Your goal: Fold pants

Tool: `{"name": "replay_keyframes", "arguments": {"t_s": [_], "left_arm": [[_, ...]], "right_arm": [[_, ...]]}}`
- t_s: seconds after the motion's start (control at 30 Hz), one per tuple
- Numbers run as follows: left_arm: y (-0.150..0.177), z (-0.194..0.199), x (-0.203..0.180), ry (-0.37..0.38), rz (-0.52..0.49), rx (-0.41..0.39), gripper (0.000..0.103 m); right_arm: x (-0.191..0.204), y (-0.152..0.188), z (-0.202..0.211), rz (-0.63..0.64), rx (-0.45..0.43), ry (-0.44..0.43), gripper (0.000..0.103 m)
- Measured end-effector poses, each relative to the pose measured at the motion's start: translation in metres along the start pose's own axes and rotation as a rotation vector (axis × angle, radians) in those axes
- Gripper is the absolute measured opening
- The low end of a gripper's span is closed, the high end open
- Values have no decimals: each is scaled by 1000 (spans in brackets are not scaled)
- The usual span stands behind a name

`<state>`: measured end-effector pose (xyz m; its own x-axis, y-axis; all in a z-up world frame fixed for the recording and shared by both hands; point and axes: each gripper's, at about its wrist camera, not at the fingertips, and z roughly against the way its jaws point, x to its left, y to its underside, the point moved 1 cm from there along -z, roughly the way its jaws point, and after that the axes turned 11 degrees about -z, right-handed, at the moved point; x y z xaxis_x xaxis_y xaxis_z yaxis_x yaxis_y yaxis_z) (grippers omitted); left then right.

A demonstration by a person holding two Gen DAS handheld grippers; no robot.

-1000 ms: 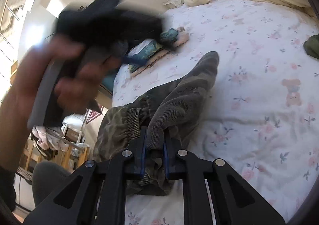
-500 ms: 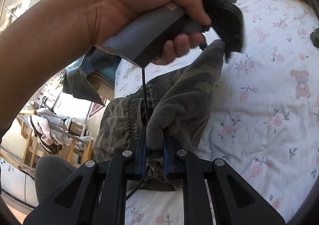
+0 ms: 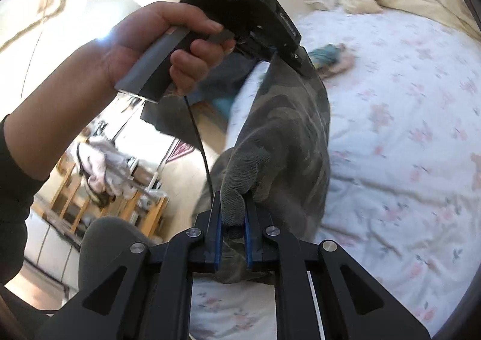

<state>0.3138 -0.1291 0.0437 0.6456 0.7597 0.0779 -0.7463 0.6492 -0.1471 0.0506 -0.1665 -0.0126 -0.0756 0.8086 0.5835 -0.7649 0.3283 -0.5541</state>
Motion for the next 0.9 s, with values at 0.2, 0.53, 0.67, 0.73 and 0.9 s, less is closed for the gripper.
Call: {"name": "replay_keyframes", "arguments": {"t_s": [0.2, 0.53, 0.67, 0.73, 0.9], "left_arm": [[65, 21, 57, 24, 131, -95, 8], [184, -17, 164, 57, 333, -108, 8], [209, -51, 188, 90, 373, -110, 8], [220, -66, 196, 111, 376, -116, 8], [233, -93, 214, 181, 412, -127, 9]], "right_arm": [[63, 21, -41, 177, 140, -3, 11], [133, 77, -151, 420, 389, 49, 11], [141, 102, -198, 461, 465, 111, 11], [143, 114, -216, 500, 494, 150, 11], [148, 133, -243, 548, 530, 213, 11]]}}
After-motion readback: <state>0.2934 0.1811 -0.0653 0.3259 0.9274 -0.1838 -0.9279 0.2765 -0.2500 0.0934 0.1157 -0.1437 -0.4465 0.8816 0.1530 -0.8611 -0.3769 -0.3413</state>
